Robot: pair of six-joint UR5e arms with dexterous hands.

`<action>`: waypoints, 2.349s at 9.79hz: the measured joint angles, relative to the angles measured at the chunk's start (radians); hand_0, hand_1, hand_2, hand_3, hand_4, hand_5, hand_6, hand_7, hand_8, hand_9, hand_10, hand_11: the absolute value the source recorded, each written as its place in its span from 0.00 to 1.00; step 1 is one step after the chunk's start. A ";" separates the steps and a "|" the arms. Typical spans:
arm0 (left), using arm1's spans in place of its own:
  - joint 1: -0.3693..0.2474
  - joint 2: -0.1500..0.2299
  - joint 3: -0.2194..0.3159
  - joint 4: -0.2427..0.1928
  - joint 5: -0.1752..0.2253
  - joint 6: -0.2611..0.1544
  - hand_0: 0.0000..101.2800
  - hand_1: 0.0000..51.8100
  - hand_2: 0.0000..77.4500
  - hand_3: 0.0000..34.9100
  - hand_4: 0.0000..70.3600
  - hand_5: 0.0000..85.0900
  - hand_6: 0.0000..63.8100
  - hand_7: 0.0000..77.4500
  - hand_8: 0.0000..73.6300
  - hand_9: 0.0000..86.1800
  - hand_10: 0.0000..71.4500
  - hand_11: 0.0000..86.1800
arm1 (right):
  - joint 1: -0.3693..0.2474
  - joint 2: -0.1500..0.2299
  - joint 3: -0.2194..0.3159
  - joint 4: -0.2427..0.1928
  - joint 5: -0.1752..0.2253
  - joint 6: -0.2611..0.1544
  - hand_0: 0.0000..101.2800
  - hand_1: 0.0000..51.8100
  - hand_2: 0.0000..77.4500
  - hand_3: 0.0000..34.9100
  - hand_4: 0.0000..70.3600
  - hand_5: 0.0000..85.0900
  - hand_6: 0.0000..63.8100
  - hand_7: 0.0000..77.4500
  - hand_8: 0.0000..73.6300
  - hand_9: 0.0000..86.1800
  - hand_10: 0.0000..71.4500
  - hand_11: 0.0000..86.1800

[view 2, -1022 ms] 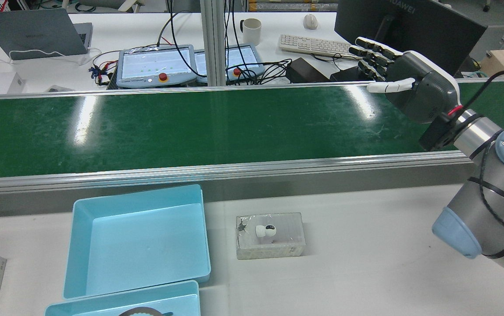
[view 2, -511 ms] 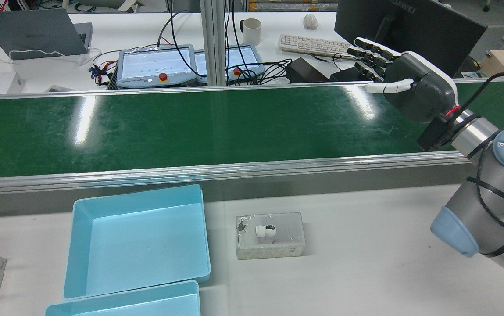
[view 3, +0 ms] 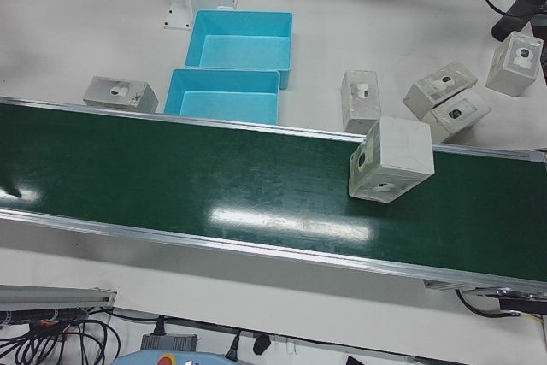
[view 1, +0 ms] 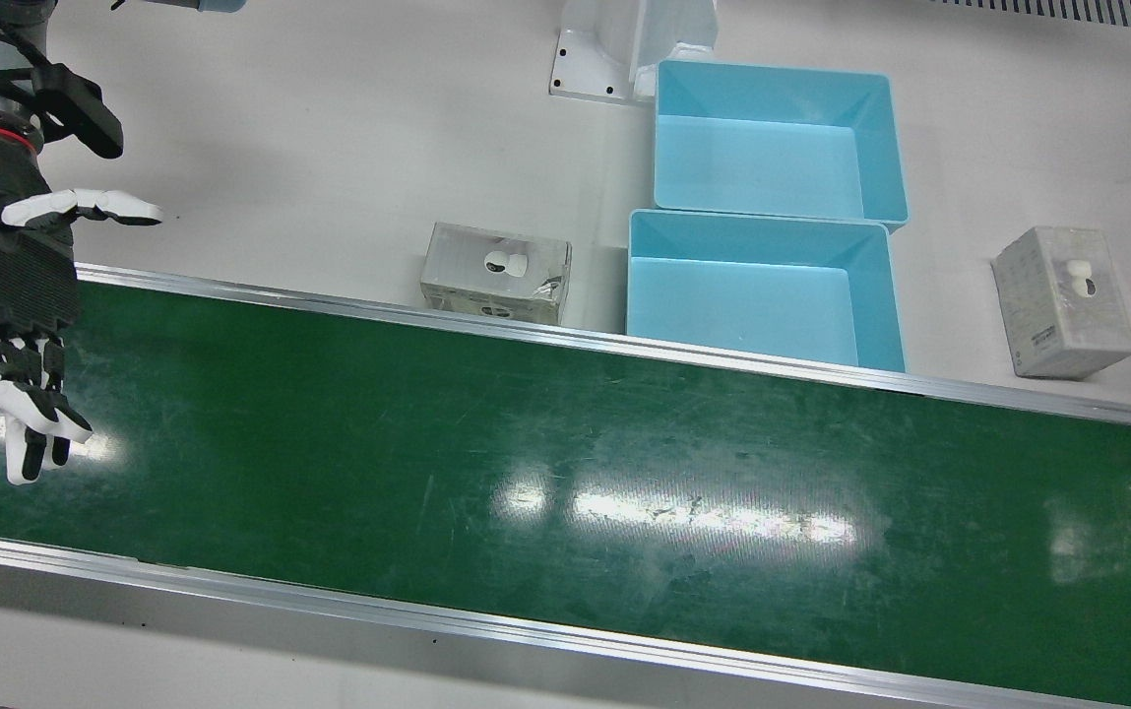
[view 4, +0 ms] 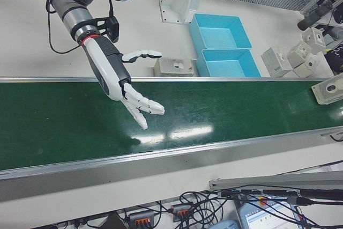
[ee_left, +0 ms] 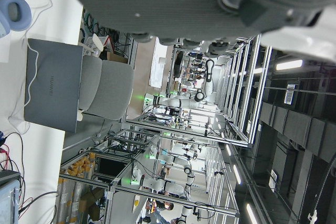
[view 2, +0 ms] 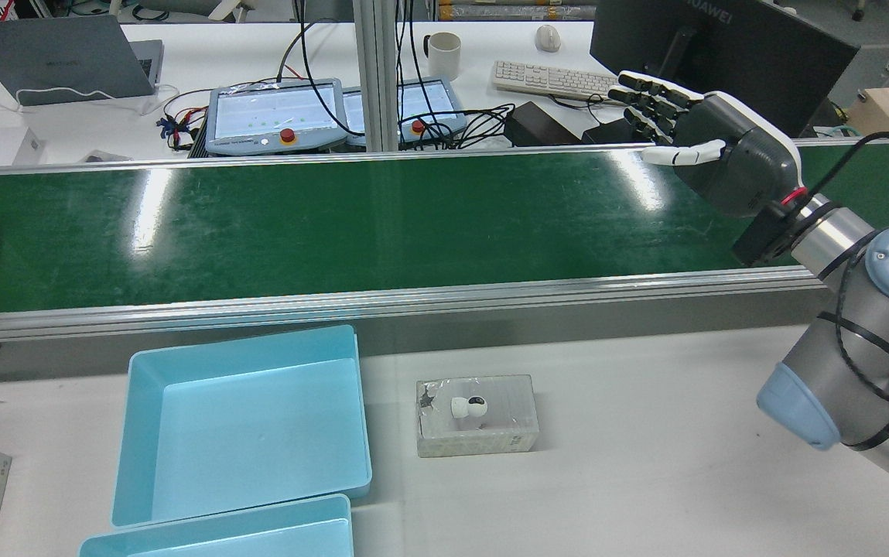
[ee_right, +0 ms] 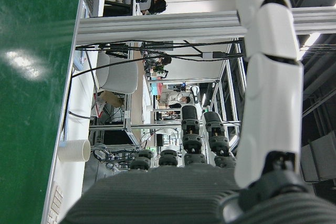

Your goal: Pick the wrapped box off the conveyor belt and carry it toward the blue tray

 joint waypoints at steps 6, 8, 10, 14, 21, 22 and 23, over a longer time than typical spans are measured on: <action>0.000 0.000 0.000 0.000 0.000 0.000 0.00 0.00 0.01 0.00 0.00 0.01 0.00 0.01 0.01 0.00 0.01 0.00 | -0.009 -0.007 -0.004 0.000 -0.015 -0.005 0.47 0.33 0.21 0.02 0.17 0.14 0.11 0.24 0.01 0.07 0.05 0.08; 0.000 0.000 0.000 0.000 0.000 0.000 0.00 0.00 0.01 0.00 0.00 0.01 0.00 0.01 0.01 0.00 0.01 0.01 | -0.010 -0.008 -0.004 0.000 -0.020 0.000 0.47 0.32 0.21 0.02 0.17 0.14 0.05 0.23 0.01 0.07 0.05 0.08; 0.000 0.000 0.000 0.000 0.000 0.000 0.00 0.00 0.01 0.00 0.00 0.01 0.00 0.01 0.01 0.00 0.01 0.00 | -0.010 -0.009 -0.004 0.000 -0.022 0.002 0.47 0.29 0.20 0.02 0.17 0.14 0.09 0.23 0.01 0.07 0.04 0.08; 0.000 0.000 0.000 0.000 0.000 0.000 0.00 0.00 0.01 0.00 0.00 0.01 0.00 0.01 0.01 0.00 0.01 0.01 | -0.010 -0.009 0.001 0.000 -0.022 0.004 0.48 0.34 0.22 0.02 0.18 0.14 0.09 0.23 0.01 0.07 0.05 0.06; 0.000 0.000 0.000 0.000 0.000 0.000 0.00 0.00 0.01 0.00 0.00 0.01 0.00 0.01 0.01 0.00 0.01 0.00 | -0.010 -0.009 0.001 -0.001 -0.029 0.008 0.48 0.24 0.08 0.02 0.17 0.14 0.09 0.23 0.01 0.06 0.03 0.04; 0.000 0.000 0.000 0.000 0.000 0.000 0.00 0.00 0.01 0.00 0.00 0.01 0.00 0.01 0.01 0.00 0.01 0.00 | -0.010 -0.009 0.000 -0.001 -0.029 0.008 0.47 0.24 0.08 0.02 0.16 0.14 0.09 0.23 0.01 0.06 0.03 0.04; 0.000 0.000 0.000 0.000 0.000 0.000 0.00 0.00 0.01 0.00 0.00 0.01 0.00 0.01 0.01 0.00 0.01 0.00 | -0.011 -0.009 -0.001 -0.001 -0.030 0.008 0.47 0.24 0.08 0.02 0.16 0.14 0.09 0.23 0.01 0.06 0.03 0.04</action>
